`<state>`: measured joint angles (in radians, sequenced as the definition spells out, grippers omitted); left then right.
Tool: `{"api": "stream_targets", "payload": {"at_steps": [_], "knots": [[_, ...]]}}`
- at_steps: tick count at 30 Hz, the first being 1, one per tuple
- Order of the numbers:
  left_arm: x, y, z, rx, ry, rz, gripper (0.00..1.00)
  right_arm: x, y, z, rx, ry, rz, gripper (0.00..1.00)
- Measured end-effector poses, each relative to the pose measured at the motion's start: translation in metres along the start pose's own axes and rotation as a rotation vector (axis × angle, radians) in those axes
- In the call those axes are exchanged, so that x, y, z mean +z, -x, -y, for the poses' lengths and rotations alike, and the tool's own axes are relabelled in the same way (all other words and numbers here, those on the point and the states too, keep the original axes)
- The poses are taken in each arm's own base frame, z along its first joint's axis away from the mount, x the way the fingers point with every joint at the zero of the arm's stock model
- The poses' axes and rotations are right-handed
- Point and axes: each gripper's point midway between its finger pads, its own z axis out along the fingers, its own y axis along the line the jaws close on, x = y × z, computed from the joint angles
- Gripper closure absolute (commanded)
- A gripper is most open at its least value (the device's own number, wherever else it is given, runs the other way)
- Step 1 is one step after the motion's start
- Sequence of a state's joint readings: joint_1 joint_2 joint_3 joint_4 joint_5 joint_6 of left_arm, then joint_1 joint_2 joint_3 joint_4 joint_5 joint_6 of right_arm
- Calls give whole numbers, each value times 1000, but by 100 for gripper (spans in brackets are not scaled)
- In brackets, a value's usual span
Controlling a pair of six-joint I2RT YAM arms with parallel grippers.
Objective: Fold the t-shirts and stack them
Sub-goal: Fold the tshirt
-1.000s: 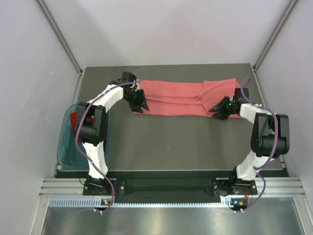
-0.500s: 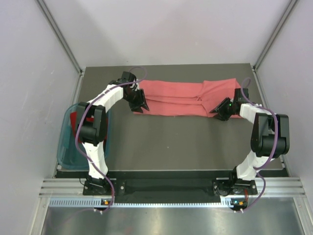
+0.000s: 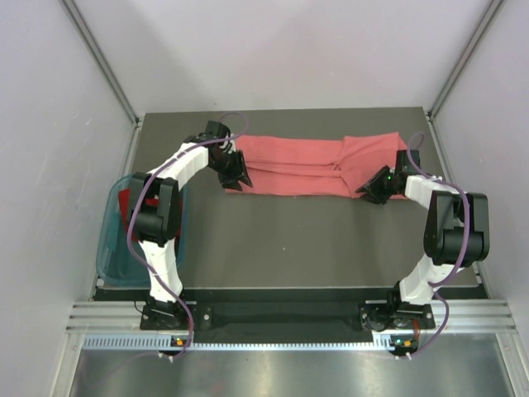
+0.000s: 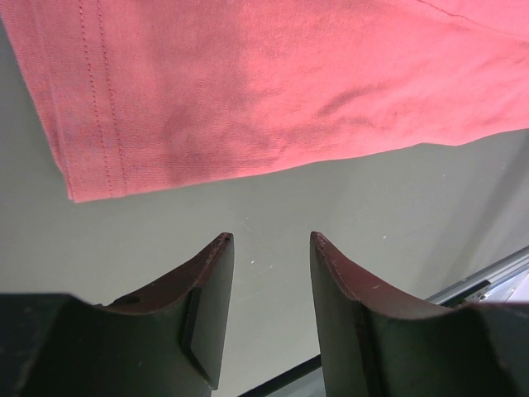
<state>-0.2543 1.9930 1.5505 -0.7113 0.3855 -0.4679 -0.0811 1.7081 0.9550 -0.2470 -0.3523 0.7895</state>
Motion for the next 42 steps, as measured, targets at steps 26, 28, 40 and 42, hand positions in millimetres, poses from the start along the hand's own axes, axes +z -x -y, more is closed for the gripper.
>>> {"api": "stream_targets", "payload": {"at_steps": [26,28,40,42], "knots": [[0,-1,2,4,-10,-5,53,9,0,8,6,-27,-4,97],[0,-1,2,4,-10,-5,53,9,0,9,8,-29,-6,93],[0,-2,3,6,-20,-11,53,4,-2,12,-1,-38,5,73],[0,-2,3,6,-20,-12,53,5,-1,12,-3,-39,7,74]]}}
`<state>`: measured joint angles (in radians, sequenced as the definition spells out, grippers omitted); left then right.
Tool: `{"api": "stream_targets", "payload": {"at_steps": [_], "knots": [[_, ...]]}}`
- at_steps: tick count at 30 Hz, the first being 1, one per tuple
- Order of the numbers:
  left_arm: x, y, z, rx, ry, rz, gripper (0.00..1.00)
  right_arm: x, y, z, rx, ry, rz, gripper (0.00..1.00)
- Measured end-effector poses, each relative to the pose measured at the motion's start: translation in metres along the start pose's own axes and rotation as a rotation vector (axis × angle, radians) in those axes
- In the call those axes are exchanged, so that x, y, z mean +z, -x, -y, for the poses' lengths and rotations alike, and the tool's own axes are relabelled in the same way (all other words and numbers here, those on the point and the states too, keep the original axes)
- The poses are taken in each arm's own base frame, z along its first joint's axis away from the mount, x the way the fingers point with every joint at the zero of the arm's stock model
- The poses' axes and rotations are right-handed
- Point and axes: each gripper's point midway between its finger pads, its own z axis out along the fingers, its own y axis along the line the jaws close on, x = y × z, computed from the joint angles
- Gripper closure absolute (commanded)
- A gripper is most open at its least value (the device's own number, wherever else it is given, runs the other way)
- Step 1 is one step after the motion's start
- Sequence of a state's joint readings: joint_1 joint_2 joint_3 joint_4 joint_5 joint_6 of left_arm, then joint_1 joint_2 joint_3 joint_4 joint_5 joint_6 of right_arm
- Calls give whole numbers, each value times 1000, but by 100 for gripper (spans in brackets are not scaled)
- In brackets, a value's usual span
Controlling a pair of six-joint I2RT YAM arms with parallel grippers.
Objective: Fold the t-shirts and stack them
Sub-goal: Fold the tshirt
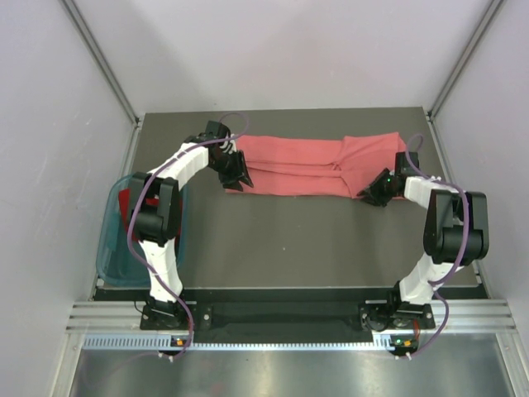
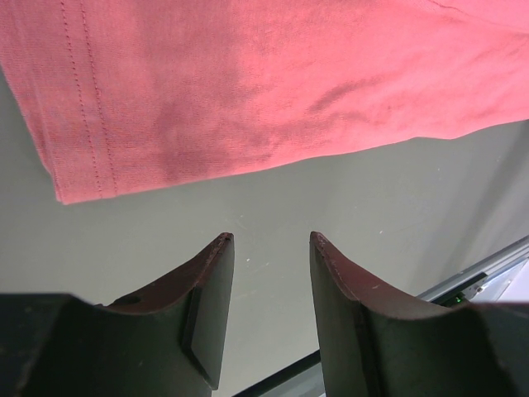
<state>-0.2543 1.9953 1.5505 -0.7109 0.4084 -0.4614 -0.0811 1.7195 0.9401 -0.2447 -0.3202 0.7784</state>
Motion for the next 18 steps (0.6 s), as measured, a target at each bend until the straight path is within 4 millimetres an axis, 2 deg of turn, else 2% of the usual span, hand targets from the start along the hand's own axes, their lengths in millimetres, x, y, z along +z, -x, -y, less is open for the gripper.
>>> {"api": "stream_targets", "payload": {"at_steps": [10,18], "knots": [[0,0,0,0,0,0,53,6,0,4,-4,-13,-5,88],[0,0,0,0,0,0,53,2,12,-10,-15,11,17,100]]}}
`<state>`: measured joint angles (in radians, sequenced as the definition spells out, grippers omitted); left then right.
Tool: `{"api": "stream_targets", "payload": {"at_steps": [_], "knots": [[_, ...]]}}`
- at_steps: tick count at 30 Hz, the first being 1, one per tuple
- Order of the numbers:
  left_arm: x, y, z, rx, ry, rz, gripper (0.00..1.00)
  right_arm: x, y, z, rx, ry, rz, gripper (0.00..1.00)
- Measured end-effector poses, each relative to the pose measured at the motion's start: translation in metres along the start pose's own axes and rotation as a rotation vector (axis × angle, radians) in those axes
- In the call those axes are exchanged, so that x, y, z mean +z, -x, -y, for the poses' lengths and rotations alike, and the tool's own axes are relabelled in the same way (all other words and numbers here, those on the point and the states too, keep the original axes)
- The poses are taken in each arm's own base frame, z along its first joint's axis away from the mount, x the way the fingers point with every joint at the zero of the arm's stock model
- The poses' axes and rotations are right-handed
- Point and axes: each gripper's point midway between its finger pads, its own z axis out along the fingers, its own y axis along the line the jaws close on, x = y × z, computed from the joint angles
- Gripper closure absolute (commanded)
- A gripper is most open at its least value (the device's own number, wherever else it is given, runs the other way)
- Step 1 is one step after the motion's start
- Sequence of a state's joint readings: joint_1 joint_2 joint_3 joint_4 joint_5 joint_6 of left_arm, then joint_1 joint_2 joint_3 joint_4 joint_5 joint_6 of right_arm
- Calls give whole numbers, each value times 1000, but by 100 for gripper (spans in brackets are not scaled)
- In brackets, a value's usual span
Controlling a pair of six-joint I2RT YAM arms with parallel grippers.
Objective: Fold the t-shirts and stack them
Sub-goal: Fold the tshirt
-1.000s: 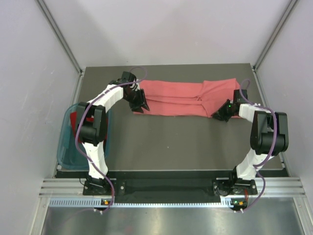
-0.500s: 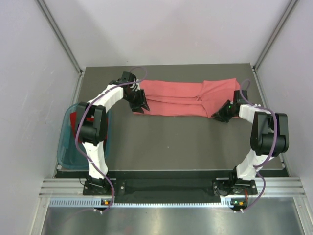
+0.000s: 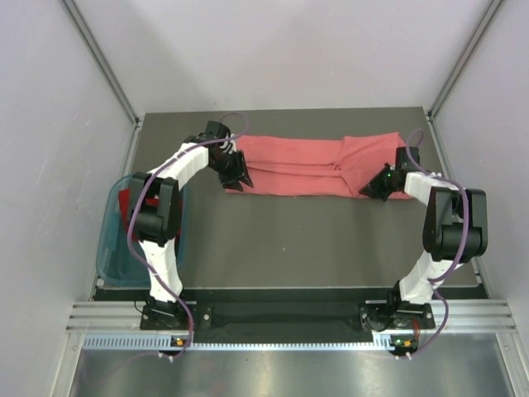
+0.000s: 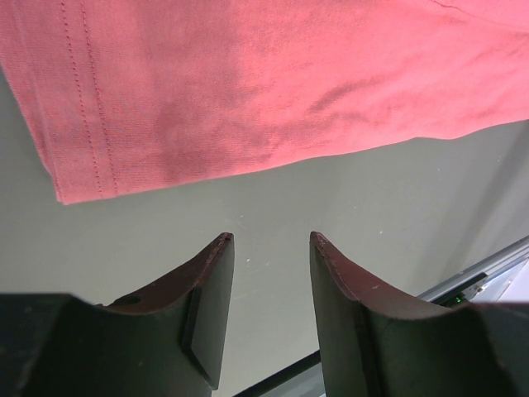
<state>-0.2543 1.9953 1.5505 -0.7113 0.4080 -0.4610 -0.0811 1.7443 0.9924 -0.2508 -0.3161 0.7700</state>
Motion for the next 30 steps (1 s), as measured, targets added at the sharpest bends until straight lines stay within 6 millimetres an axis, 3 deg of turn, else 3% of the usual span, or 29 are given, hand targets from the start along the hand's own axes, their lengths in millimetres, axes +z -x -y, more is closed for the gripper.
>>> {"api": "stream_targets", "payload": {"at_steps": [14,30], "knots": [[0,0,0,0,0,0,53,3,24,-30,7,63,19,100],[3,0,-6,-4,26,3,54,39,100,-92,-52,171,99,100]]}}
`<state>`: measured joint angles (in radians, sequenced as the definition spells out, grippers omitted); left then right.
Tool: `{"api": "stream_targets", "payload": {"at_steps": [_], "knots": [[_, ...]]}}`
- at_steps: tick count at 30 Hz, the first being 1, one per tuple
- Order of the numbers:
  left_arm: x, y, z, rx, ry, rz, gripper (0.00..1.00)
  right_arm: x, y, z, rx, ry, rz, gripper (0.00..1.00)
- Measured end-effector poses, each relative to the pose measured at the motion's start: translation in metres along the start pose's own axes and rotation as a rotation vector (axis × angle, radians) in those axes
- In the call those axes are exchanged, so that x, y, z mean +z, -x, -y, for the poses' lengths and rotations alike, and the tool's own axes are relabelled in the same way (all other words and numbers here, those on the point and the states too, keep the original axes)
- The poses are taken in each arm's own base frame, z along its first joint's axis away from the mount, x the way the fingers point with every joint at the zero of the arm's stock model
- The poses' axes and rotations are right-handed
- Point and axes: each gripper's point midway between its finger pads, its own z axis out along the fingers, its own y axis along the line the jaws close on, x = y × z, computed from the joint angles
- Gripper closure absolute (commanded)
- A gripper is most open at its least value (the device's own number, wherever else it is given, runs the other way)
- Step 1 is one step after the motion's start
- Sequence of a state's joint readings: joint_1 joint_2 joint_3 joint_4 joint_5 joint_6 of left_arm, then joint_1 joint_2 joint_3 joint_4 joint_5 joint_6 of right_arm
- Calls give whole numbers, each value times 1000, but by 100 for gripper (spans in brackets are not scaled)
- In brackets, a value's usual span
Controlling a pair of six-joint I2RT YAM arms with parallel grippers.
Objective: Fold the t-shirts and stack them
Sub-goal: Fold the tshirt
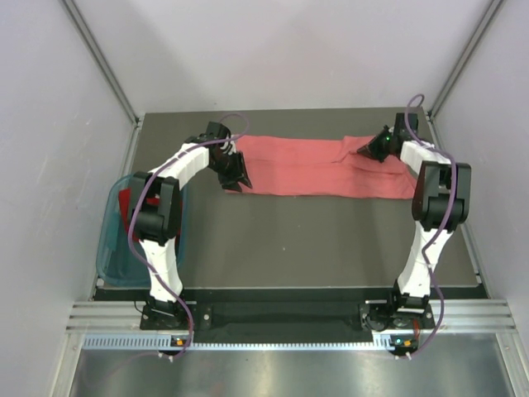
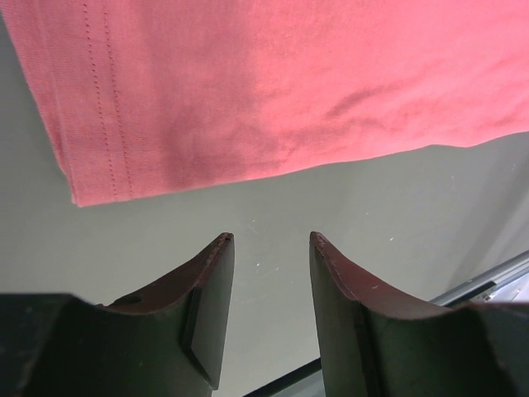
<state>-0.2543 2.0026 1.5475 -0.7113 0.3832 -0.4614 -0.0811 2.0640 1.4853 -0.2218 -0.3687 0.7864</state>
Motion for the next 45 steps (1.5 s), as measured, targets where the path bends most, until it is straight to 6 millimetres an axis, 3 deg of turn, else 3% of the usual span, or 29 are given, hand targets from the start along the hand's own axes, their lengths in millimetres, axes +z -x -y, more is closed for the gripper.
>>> {"api": "stream_targets", "payload": {"at_steps": [10,14,17,21,27,31,34,38,41,45], "knots": [[1,1,-3,-2,16,4,54,27,21,-16,-41,62,-3,99],[1,1,-4,-3,19,4,54,36,25,-17,-53,73,-11,92],[1,0,-4,-3,20,3,54,45,30,-20,-72,84,-12,80],[1,-1,-6,-5,25,0,54,45,36,-22,-115,76,-13,72],[3,-4,-8,-9,29,-8,54,23,45,-5,-192,-38,0,68],[4,-6,-9,-11,30,-15,54,-10,64,9,-247,-119,37,69],[4,-7,-8,-11,24,-18,54,-38,89,31,-257,-173,77,69],[4,-8,-7,-11,15,-22,54,-56,107,69,-232,-246,90,65],[4,-8,-6,-11,9,-25,54,-62,107,94,-215,-289,70,63],[4,-9,-6,-12,7,-29,54,-62,98,98,-227,-291,35,63]]}}
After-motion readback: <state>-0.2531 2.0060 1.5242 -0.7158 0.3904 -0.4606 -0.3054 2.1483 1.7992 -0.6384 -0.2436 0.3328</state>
